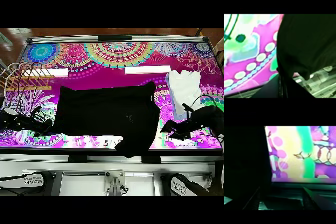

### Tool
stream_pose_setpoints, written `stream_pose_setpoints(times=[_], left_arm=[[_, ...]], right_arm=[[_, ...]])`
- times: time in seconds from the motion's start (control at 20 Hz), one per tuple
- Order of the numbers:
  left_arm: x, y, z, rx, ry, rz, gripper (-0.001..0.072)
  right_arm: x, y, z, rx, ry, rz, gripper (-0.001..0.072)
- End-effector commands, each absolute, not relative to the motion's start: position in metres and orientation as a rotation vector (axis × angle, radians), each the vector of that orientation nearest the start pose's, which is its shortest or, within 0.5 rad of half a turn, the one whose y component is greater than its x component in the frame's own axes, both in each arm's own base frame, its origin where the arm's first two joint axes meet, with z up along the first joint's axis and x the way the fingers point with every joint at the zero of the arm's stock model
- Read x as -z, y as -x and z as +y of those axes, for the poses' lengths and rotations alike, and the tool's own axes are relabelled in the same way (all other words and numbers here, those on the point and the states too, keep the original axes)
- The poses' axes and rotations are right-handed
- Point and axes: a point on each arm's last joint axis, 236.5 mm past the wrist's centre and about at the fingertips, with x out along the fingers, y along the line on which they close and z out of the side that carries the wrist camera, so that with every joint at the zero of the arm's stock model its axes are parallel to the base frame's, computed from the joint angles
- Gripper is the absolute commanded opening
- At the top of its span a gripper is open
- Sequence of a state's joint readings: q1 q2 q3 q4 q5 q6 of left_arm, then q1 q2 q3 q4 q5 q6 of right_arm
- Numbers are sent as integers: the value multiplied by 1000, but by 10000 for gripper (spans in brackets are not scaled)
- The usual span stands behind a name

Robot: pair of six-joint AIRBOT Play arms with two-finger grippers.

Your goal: Fold the shirts.

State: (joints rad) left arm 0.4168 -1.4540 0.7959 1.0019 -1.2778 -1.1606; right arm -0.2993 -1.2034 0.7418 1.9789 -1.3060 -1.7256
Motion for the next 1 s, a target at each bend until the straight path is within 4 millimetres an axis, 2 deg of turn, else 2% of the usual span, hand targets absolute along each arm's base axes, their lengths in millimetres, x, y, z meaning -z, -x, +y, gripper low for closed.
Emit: stream_pose_setpoints(times=[0.0, 0.15, 0.3, 0.35, 0.5, 0.6, 0.65, 0.7, 0.8, 0.9, 0.95], left_arm=[[100, -268, -19, 302, 696, 1612, 32], [97, -269, -19, 314, 688, 1606, 32], [94, -269, -19, 319, 681, 1602, 32], [94, -269, -19, 319, 680, 1600, 32], [93, -270, -19, 323, 676, 1597, 32], [82, -282, -15, 344, 631, 1542, 31], [66, -296, -14, 360, 614, 1476, 30], [40, -317, -15, 373, 604, 1380, 30], [-27, -355, -17, 399, 526, 1175, 30], [-122, -384, -22, 419, 397, 922, 30], [-182, -391, -24, 415, 315, 770, 30]], right_arm=[[99, -240, 42, -138, -550, 1653, 620], [106, -244, 68, -195, -602, 1675, 615], [115, -241, 80, -235, -511, 1697, 611], [117, -245, 82, -234, -500, 1677, 515], [117, -257, 83, -196, -527, 1635, 63], [99, -267, 83, -248, -483, 1571, 65], [78, -282, 82, -272, -450, 1496, 65], [52, -301, 80, -282, -423, 1398, 65], [-30, -346, 74, -303, -344, 1125, 65], [-146, -380, 67, -305, -264, 788, 65], [-214, -386, 63, -299, -230, 606, 64]])
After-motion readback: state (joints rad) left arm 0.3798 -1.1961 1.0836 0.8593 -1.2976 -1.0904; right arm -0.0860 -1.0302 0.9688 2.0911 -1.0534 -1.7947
